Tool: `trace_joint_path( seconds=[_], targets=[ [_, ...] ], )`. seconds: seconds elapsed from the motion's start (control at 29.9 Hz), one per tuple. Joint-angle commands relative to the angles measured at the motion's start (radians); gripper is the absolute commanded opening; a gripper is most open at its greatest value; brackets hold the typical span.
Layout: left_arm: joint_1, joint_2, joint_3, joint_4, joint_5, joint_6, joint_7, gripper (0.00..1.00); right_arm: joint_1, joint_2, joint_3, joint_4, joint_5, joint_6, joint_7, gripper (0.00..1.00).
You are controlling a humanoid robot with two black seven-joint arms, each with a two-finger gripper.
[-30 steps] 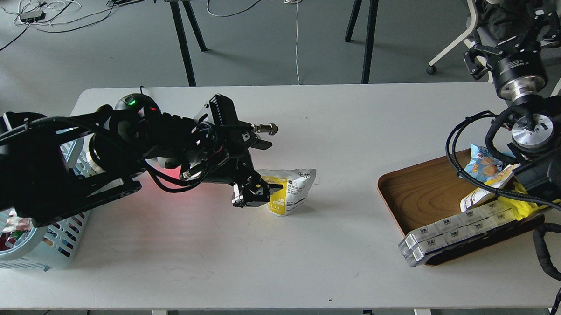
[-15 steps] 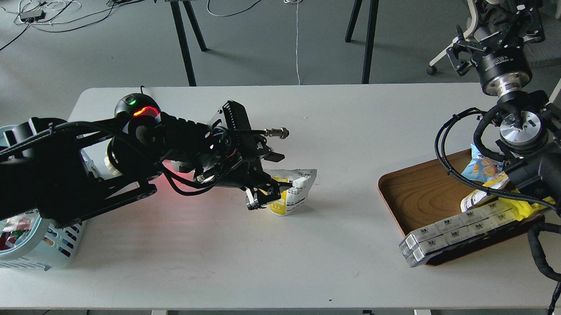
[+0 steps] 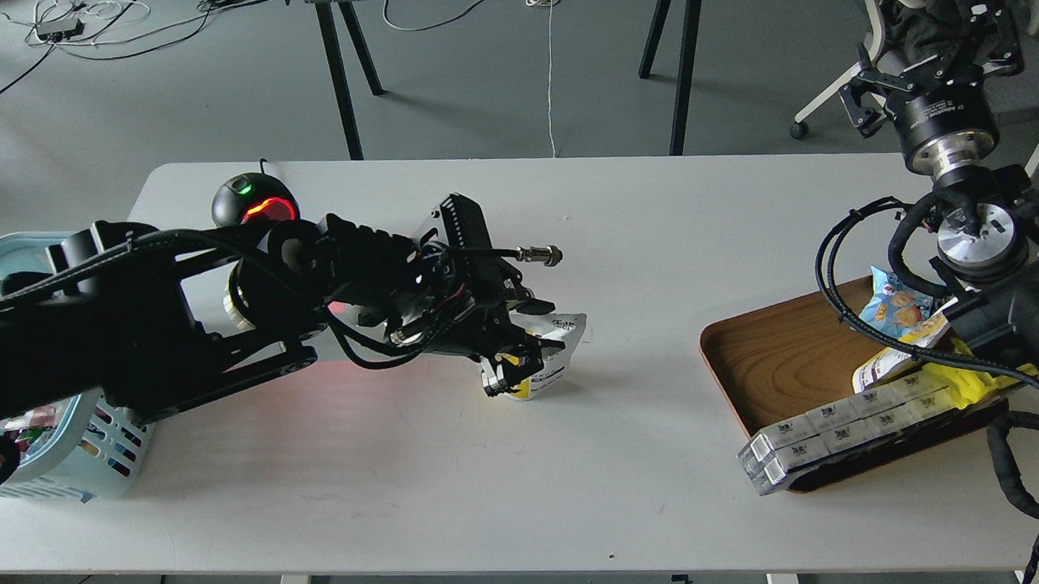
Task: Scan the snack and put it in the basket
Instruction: 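Close the left gripper on the yellow pouch, then lift the pouch and hold it near the scanner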
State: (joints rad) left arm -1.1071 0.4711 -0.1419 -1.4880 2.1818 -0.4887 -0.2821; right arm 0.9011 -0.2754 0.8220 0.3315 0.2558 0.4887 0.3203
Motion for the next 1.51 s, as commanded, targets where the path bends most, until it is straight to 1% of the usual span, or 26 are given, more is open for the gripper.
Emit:
trace_joint_path(
  seconds=[0.0,0.07,0.2,0.33,0.67,0.84,0.9,1.0,1.1,1.34,1.47],
  targets=[
    [-0.002,0.0,-0.001,0.0,0.0,0.0,0.001,0.09,0.001,-0.002,0.0,0.001,0.0,0.0,0.0,0.99],
    [-0.002,0.0,-0.001,0.0,0.0,0.0,0.006,0.06,0.002,-0.002,0.0,0.0,0.0,0.0,0.0,0.99],
    [0.0,0.001,-0.005,-0.002,0.0,0.0,0.006,0.02,0.004,-0.005,0.0,0.0,0.0,0.0,0.0,0.99],
    [0.0,0.0,-0.011,-0.003,0.0,0.0,0.001,0.0,0.004,-0.005,0.0,0.001,0.0,0.0,0.0,0.99],
    [-0.002,0.023,-0.021,-0.009,0.0,0.0,-0.002,0.0,0.004,-0.014,0.02,0.0,0.0,0.0,0.002,0.99],
    [-0.004,0.064,-0.086,-0.055,0.0,0.0,-0.012,0.0,0.004,-0.016,0.02,0.0,0.0,0.0,0.002,0.99],
    [-0.004,0.096,-0.113,-0.072,0.0,0.0,-0.025,0.0,0.007,-0.016,0.02,0.0,0.0,0.0,0.002,0.99],
    [0.001,0.162,-0.154,-0.08,0.0,0.0,-0.074,0.0,0.009,-0.016,0.019,0.0,0.0,0.0,0.002,0.99],
    [0.012,0.243,-0.182,-0.084,0.0,0.0,-0.11,0.0,0.015,-0.016,0.017,0.0,0.0,0.0,0.0,0.99],
    [0.016,0.389,-0.211,-0.081,0.0,0.0,-0.153,0.0,0.021,-0.016,0.017,0.0,-0.001,0.0,0.0,0.99],
    [0.021,0.411,-0.202,-0.048,0.0,0.0,-0.163,0.0,0.022,-0.014,0.016,0.0,0.0,0.0,0.0,0.99]
  ],
)
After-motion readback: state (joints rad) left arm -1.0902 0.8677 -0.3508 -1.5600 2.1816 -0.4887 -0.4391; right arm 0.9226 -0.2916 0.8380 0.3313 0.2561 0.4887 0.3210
